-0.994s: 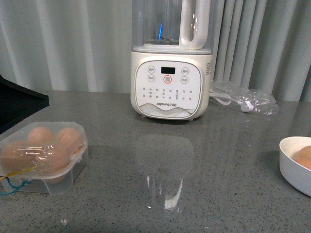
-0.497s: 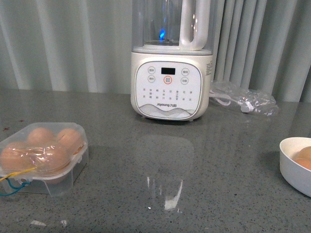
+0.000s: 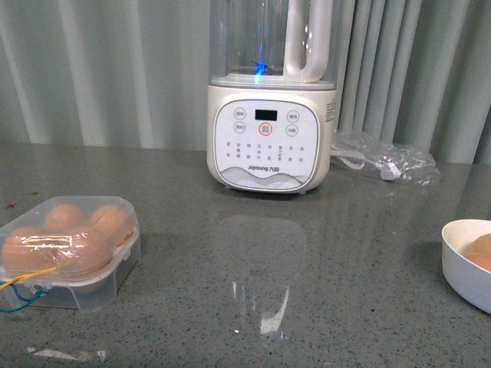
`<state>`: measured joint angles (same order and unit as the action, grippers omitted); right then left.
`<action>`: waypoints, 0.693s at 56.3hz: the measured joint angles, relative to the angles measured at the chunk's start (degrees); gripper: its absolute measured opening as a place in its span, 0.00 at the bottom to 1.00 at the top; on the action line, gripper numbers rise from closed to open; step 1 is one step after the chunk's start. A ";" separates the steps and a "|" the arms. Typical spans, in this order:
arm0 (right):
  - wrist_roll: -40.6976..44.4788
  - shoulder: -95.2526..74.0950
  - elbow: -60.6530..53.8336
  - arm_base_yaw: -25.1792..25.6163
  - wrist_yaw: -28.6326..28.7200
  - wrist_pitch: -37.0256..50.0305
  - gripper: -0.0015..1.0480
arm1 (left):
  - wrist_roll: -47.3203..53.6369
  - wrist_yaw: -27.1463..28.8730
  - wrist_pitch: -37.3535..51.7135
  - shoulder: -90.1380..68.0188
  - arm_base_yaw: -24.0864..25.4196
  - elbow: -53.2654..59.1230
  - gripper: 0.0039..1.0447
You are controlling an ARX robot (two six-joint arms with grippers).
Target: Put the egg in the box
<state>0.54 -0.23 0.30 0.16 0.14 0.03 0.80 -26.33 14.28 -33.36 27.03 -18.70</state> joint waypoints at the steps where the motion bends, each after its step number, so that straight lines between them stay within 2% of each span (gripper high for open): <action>1: 0.00 0.00 0.00 0.00 0.00 0.00 0.93 | -0.07 0.81 0.00 0.83 -0.63 0.76 0.53; 5: 0.00 0.00 0.00 0.00 -0.02 0.00 0.93 | -0.24 3.04 -0.02 3.10 -2.93 2.82 0.43; 11: 0.00 0.00 0.00 0.00 -0.02 0.00 0.93 | -0.52 8.57 -0.46 7.50 -8.46 6.82 0.18; 17: 0.00 0.00 0.00 0.00 -0.02 0.00 0.93 | -0.96 11.78 -0.92 10.23 -11.74 8.96 0.03; 32: 0.00 0.00 0.00 0.00 -0.02 0.00 0.93 | -0.90 19.21 -3.10 17.03 -19.43 13.57 0.03; 35: 0.00 0.00 0.00 0.00 -0.02 0.00 0.93 | -0.92 25.18 -3.93 18.47 -23.82 14.25 0.03; 39: 0.00 0.00 0.00 0.00 -0.04 0.00 0.93 | -0.92 26.23 -4.31 19.43 -25.92 14.71 0.03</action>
<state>0.54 -0.23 0.30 0.16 0.10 0.03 -0.12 -0.10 9.98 -13.93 1.10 -3.99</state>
